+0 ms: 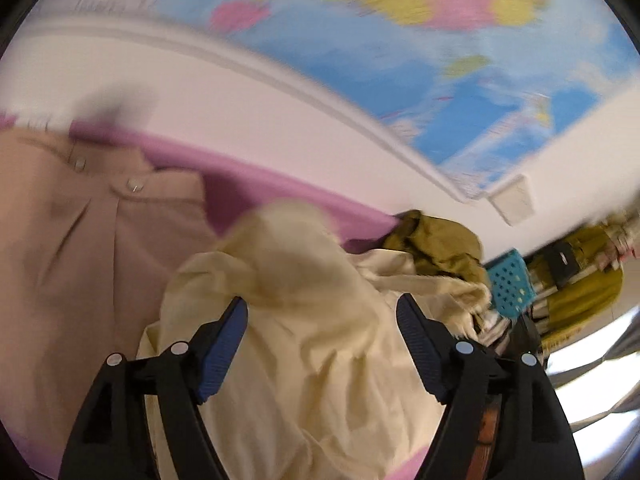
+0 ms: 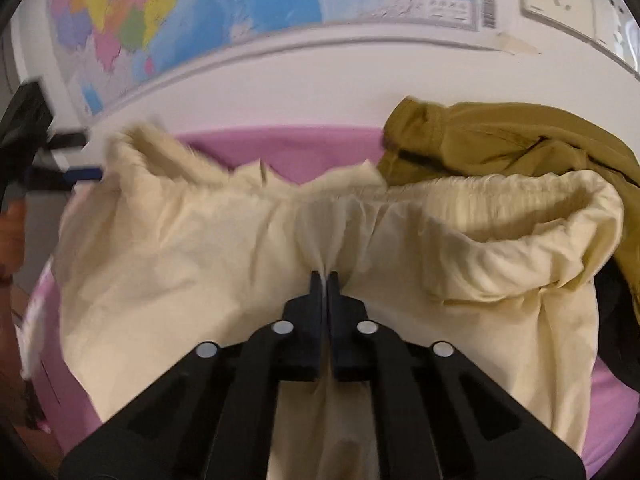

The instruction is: Fold large clothes

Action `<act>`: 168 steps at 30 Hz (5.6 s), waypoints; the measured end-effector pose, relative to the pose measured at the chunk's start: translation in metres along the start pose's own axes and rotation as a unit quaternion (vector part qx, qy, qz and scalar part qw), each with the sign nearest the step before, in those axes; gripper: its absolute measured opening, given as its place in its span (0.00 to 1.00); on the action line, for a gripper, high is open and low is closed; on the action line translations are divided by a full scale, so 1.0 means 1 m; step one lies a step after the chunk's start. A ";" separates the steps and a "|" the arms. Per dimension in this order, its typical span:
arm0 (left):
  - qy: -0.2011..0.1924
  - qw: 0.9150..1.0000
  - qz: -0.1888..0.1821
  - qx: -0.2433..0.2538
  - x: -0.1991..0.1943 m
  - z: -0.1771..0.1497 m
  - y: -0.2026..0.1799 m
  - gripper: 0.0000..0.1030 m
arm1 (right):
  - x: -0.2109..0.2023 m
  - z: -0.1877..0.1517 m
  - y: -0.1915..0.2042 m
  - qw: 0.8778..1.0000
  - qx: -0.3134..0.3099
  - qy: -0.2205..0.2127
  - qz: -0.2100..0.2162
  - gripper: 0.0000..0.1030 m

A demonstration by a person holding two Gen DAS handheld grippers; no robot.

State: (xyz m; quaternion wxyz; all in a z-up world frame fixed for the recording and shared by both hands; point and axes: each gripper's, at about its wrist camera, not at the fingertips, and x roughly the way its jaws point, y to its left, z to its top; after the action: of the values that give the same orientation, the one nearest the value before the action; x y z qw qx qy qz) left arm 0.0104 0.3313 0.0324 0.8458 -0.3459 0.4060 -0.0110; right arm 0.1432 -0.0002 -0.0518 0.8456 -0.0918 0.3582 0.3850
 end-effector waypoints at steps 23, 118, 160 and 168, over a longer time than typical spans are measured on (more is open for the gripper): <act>-0.081 0.964 0.140 0.211 -0.019 -0.100 -0.022 0.87 | -0.123 -0.066 -0.071 0.991 0.070 -0.115 -0.003 0.66; -0.064 0.942 0.162 0.288 0.037 -0.202 -0.108 0.86 | -0.129 -0.111 0.024 0.995 0.013 -0.065 0.069 0.47; -0.103 0.955 0.191 0.204 0.019 -0.209 -0.063 0.85 | -0.183 -0.160 -0.071 0.984 0.125 -0.095 -0.081 0.51; -0.073 0.954 0.214 0.198 0.036 -0.209 -0.049 0.85 | -0.163 -0.171 -0.091 0.983 0.155 -0.061 -0.079 0.50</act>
State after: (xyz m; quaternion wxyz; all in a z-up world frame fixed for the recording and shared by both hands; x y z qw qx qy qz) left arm -0.0977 0.1632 -0.0531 0.9073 -0.0760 0.3971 0.1154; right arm 0.0442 -0.2321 -0.0764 0.8976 0.0365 0.3529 0.2616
